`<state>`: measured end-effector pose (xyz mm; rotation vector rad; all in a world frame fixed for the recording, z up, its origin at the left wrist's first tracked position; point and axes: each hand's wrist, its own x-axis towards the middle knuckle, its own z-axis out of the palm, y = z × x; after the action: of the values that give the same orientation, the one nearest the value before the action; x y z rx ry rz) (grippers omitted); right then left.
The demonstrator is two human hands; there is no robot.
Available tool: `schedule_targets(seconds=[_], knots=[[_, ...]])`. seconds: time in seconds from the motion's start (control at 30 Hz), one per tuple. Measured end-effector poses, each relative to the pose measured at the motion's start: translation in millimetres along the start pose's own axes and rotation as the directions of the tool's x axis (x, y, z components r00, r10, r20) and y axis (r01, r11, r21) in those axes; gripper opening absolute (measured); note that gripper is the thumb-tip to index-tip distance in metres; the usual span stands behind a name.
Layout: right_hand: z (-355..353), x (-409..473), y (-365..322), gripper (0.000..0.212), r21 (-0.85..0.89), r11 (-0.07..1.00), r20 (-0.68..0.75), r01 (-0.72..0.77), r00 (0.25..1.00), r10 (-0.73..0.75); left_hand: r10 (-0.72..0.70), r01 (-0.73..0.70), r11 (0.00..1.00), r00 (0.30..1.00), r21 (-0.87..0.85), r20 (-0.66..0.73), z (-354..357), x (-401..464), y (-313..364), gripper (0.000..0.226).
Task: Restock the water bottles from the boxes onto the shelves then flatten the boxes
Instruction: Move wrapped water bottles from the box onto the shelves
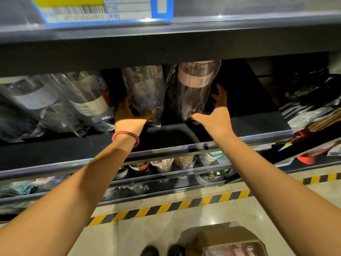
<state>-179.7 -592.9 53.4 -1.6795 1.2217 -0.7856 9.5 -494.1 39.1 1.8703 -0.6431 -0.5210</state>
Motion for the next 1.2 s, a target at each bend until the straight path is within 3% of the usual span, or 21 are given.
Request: schedule_targets(seconds=[0.1,0.2,0.37,0.43,0.53,0.67,0.73,0.83,1.03,1.13,1.2], knots=[[-23,-31,-7,0.09,0.016,0.998,-0.04,-0.053,0.998,0.054,-0.104,0.102,0.993,0.994,0.052,0.025,-9,-23,5,0.056],[-50,-76,-12,0.078,0.075,0.986,-0.074,-0.146,0.986,0.151,-0.082,0.078,0.993,0.996,0.091,0.037,-21,-59,17,0.061],[-95,-173,-17,0.064,0.155,0.956,-0.154,-0.249,0.95,0.272,-0.041,0.052,0.998,0.962,-0.034,0.271,-27,-123,41,0.067],[-108,-220,-14,0.057,0.208,0.927,-0.201,-0.313,0.914,0.354,-0.026,0.046,0.998,0.898,-0.035,0.438,-26,-154,49,0.061],[-121,-287,-9,0.052,0.297,0.875,-0.31,-0.382,0.828,0.467,-0.011,-0.009,1.0,0.719,0.025,0.695,-19,-195,55,0.063],[-125,-367,4,0.046,0.467,0.777,-0.424,-0.422,0.665,0.615,-0.045,-0.134,0.984,0.446,0.117,0.894,-6,-254,46,0.101],[-123,-402,10,0.045,0.516,0.74,-0.464,-0.431,0.585,0.665,-0.088,-0.189,0.97,0.319,0.154,0.944,0,-284,45,0.085],[-116,-452,23,0.04,0.585,0.673,-0.497,-0.452,0.457,0.738,-0.147,-0.284,0.938,0.188,0.197,0.971,15,-320,34,0.066],[-107,-522,65,0.038,0.73,0.514,-0.463,-0.45,0.227,0.857,-0.33,-0.294,0.896,0.057,0.332,0.942,50,-376,0,0.059],[-107,-545,85,0.039,0.783,0.443,-0.435,-0.436,0.124,0.892,-0.385,-0.322,0.868,0.046,0.378,0.922,68,-403,-13,0.059],[-108,-556,100,0.038,0.801,0.414,-0.416,-0.433,0.096,0.904,-0.389,-0.329,0.863,0.054,0.384,0.92,81,-422,-18,0.058]])
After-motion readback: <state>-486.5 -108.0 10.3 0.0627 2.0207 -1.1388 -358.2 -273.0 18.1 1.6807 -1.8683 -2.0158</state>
